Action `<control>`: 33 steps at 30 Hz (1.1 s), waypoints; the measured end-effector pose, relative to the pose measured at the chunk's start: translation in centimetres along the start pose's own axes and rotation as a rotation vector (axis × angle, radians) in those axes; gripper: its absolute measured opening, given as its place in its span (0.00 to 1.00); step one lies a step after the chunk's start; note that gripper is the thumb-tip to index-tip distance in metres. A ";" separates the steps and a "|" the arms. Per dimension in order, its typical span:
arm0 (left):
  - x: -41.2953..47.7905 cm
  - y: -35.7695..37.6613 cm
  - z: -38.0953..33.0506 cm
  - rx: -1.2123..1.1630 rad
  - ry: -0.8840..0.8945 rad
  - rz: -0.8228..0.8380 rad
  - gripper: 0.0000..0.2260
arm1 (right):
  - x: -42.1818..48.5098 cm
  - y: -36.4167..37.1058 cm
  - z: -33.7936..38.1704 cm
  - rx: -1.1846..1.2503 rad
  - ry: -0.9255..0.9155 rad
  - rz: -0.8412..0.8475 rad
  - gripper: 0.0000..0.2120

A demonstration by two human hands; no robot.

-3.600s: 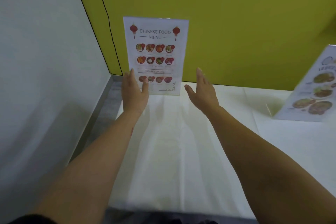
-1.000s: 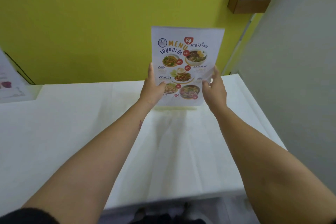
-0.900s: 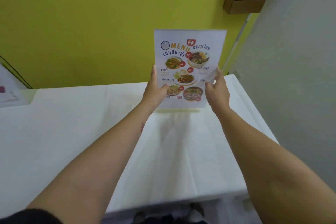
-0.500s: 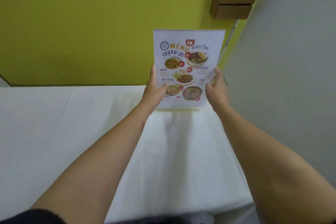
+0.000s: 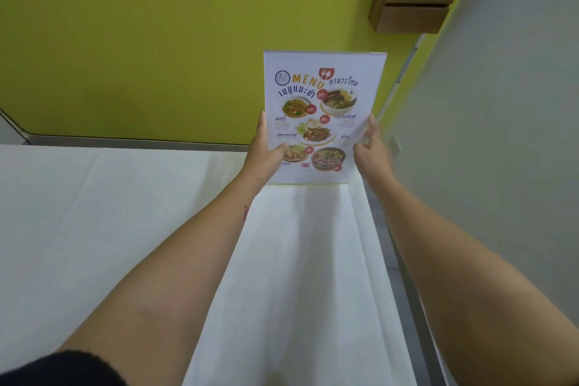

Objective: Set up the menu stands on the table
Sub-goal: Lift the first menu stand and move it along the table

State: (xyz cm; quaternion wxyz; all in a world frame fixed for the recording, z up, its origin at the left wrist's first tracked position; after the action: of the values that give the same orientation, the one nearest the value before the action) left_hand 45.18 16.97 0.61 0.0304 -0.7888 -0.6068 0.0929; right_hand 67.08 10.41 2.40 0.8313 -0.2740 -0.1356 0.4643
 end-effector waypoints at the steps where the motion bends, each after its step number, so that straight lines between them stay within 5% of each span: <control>1: 0.2 0.1 0.4 0.005 -0.008 0.004 0.40 | 0.0 0.2 -0.2 -0.006 0.003 0.002 0.37; 33: 1.4 -0.2 1.9 0.137 -0.030 0.017 0.45 | -0.6 1.0 -1.1 -0.201 -0.081 0.021 0.40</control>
State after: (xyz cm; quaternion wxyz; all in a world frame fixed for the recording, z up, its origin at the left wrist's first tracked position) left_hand 44.96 18.26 -1.34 0.0743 -0.7886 -0.5926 0.1463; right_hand 66.60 9.91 0.94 0.7886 -0.3382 -0.2121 0.4677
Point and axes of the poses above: each hand's wrist, its own x-axis towards the middle knuckle, its own y-axis out of the palm, z = x × y, the point moved 5 cm from there along x, towards the middle knuckle, and after that the axes turned 2 degrees about -z, right-handed, at the moved point
